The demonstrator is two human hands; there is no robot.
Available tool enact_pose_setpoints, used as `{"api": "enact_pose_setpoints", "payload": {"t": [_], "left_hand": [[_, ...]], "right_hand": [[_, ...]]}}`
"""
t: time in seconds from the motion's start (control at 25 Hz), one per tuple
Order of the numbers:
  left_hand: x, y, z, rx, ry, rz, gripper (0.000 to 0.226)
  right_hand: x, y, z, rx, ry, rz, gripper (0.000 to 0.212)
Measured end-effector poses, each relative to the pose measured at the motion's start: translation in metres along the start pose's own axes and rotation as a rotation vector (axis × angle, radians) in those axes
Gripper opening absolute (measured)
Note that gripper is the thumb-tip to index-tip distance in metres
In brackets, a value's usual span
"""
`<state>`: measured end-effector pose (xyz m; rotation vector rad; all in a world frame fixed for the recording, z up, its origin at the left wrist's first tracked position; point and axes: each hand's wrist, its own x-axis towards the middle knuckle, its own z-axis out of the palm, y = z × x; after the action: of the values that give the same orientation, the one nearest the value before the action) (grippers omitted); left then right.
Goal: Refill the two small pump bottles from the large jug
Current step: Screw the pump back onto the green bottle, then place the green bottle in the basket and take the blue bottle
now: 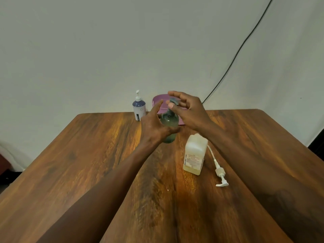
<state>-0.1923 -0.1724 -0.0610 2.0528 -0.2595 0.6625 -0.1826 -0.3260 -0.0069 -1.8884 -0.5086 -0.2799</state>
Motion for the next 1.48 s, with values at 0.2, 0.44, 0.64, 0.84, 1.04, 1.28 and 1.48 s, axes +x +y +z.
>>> {"api": "enact_pose_setpoints", "payload": {"t": [0.2, 0.44, 0.64, 0.84, 1.04, 1.28, 1.48], "left_hand": [[0.085, -0.012, 0.031, 0.009, 0.001, -0.007, 0.120], [0.174, -0.035, 0.085, 0.028, 0.053, -0.034, 0.113], [0.212, -0.063, 0.134, 0.081, 0.010, -0.150, 0.090], [0.229, -0.090, 0.165, 0.183, -0.193, -0.186, 0.070], [0.235, -0.101, 0.177, 0.204, -0.335, -0.237, 0.055], [0.235, -0.111, 0.191, 0.209, -0.367, -0.277, 0.038], [0.230, -0.112, 0.185, 0.244, -0.332, -0.226, 0.052]], "right_hand": [[0.085, 0.027, -0.024, -0.004, 0.131, -0.061, 0.033], [0.170, 0.067, -0.046, -0.089, 0.193, -0.076, 0.042], [0.211, 0.119, -0.047, -0.207, 0.216, -0.022, 0.046], [0.223, 0.166, -0.046, -0.289, 0.173, 0.044, 0.043], [0.215, 0.201, -0.043, -0.346, 0.121, 0.129, 0.045], [0.213, 0.221, -0.045, -0.316, 0.152, 0.202, 0.048], [0.214, 0.219, -0.050, -0.342, 0.114, 0.251, 0.054]]}}
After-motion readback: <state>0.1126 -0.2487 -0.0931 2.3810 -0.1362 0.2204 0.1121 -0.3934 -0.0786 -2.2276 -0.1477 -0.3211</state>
